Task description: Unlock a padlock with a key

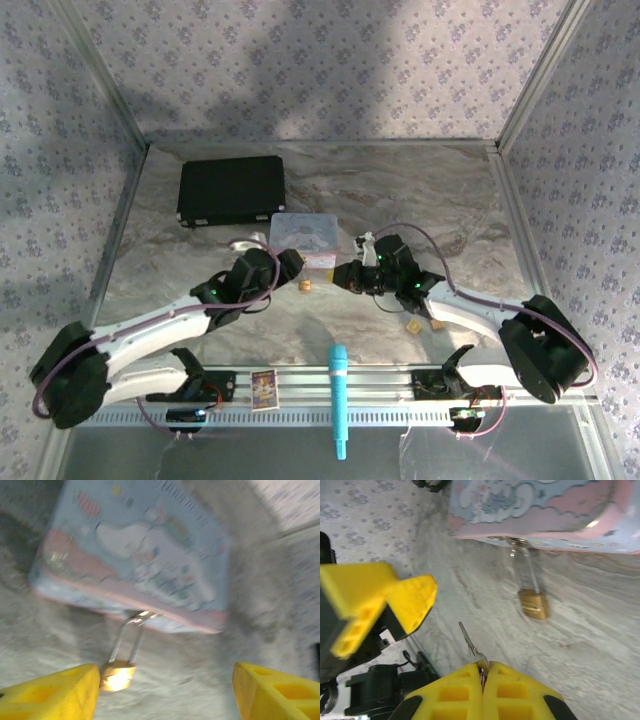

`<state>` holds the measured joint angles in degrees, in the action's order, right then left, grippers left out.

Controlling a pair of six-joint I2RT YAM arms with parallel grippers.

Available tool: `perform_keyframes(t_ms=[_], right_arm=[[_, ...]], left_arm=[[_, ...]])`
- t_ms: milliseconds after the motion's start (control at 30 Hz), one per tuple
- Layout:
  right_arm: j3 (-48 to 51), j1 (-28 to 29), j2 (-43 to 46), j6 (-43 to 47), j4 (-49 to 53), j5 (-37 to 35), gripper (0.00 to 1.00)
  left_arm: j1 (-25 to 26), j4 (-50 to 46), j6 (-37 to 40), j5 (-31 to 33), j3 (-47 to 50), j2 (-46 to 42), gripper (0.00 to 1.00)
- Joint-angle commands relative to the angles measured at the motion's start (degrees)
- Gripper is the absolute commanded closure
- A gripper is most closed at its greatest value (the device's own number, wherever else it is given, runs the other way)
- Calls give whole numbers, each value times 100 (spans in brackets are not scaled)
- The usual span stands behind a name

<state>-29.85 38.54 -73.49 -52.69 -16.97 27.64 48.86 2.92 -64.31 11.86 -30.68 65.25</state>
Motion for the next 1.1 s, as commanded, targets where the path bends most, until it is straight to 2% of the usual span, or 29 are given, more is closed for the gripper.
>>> perform_keyframes(t_ms=[0,100,200,333,567,733,1067], right_arm=[[-94,-81,-64,271,345,-195,100],[-74,-102,-99,292,330,-145,100],[-47,-116,-97,319,361,-171,100],[-13,-139,-102,339,381,-169,100],[48,-217,-190,371,335,-118,100],[75,-228,-306,388,273,-119,100],[154,-233,-861,228,-230,89,100]], left_arm=[[-17,-195,642,-370,-335,479,32],[-13,38,679,-306,-350,869,38],[-30,728,743,-249,-157,1234,43],[-25,1135,910,-326,-202,1661,44],[0,697,912,-114,-534,2268,50],[113,705,869,-77,-617,2506,52],[235,1008,561,-193,-611,2916,64]])
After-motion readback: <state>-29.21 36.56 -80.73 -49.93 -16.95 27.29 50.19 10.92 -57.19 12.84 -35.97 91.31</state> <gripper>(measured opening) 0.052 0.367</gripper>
